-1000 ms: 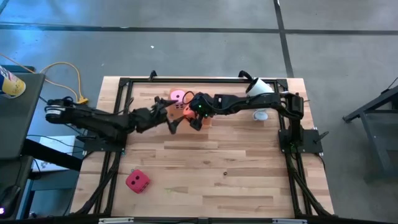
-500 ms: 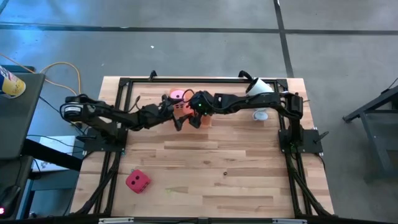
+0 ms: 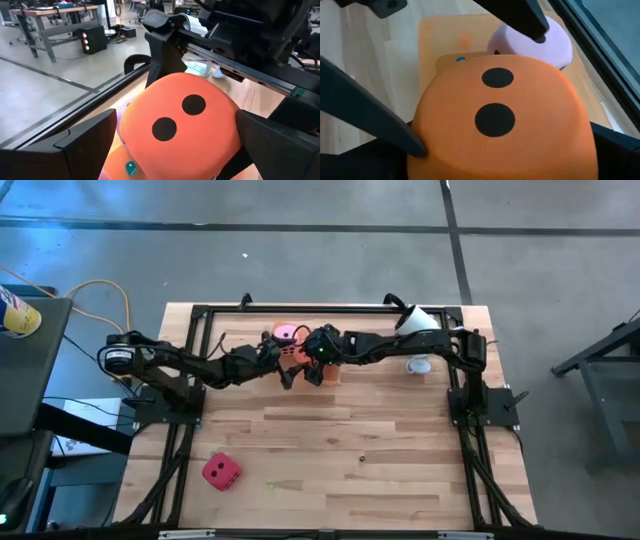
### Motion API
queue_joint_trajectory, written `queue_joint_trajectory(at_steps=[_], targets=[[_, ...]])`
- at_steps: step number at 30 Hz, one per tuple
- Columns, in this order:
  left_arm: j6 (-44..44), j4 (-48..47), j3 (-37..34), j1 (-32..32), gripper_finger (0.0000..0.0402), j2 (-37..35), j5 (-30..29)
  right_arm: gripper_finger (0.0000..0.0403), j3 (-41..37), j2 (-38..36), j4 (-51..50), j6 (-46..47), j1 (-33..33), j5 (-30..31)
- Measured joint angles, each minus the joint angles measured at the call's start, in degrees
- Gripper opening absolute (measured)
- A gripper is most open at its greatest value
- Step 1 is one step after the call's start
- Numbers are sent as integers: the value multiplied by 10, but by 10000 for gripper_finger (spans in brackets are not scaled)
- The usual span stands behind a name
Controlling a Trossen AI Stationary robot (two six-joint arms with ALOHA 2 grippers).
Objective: Pick & Place Dice
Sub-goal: Put the large orange die into the orange bin
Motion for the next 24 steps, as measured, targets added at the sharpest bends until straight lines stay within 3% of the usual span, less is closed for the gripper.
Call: queue_joint_trajectory(at_steps=[6, 24], targets=[[0, -16, -1, 5, 395, 0, 5, 396, 0, 0, 20, -38, 12, 5], [16, -46, -1, 16, 395, 1, 18, 396, 1, 0, -41, 0, 33, -22]])
